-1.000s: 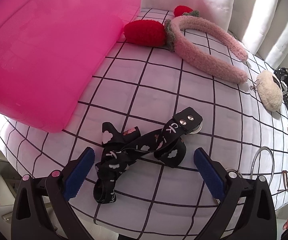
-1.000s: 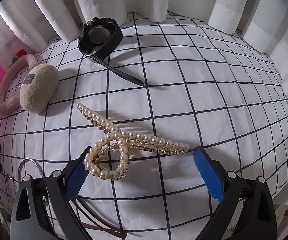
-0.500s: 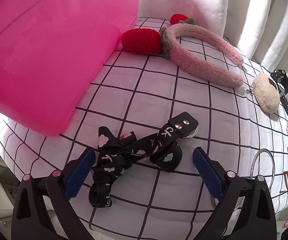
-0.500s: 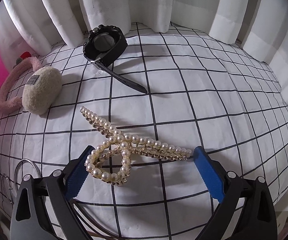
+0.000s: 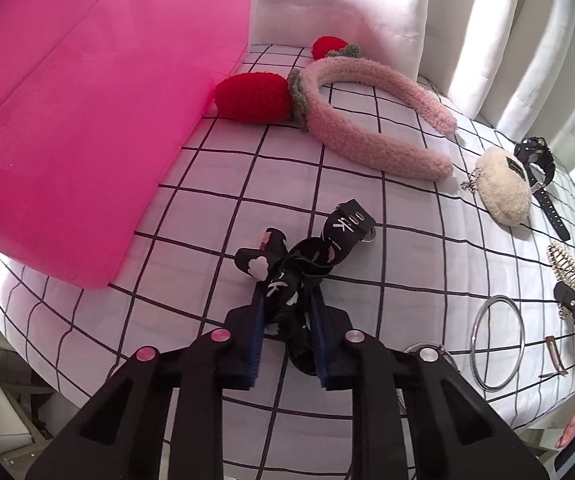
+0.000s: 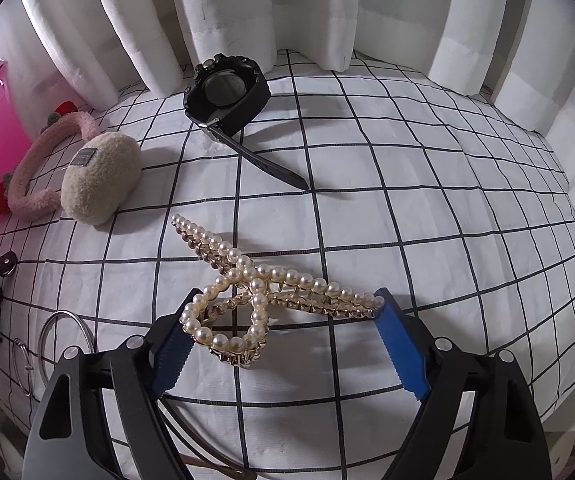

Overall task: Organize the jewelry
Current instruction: 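Close the left tool on the black strap while the right tool grips the pearl clip, then carry the black strap and pearl clip over the pink tub with both tools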

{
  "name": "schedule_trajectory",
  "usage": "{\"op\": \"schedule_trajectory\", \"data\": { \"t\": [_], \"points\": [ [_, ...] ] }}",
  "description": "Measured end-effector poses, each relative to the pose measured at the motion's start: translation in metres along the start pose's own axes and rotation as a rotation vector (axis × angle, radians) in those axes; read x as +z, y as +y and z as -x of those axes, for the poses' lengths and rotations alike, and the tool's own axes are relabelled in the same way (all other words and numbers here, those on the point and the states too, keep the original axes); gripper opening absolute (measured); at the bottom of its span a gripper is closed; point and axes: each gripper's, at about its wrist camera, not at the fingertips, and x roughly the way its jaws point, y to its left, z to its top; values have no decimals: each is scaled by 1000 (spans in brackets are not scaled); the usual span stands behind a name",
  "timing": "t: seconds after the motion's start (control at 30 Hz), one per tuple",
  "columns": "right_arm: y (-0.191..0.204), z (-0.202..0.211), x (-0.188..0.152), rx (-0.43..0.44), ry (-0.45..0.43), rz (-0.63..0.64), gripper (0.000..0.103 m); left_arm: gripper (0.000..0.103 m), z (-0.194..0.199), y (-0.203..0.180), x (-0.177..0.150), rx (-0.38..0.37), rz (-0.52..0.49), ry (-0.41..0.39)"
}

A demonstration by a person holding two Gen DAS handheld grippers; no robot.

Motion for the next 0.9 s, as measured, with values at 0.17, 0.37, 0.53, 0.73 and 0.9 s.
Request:
{"op": "schedule_trajectory", "data": {
  "t": [0.17,0.37,0.53,0.73,0.9],
  "points": [
    [2,3,0,18,-6,4,81,17,6,-4,2,-25,-9,-13],
    [4,16,6,34,-33,9,81,17,24,-11,8,-62,-13,-43],
    [7,33,14,46,-63,16,81,17,42,-19,16,-81,-29,-79],
    [18,62,28,76,-109,35,81,17,72,-24,26,-112,-39,-130],
    [36,97,47,124,-175,66,81,17,109,-23,40,-136,-31,-198]
  ]
}}
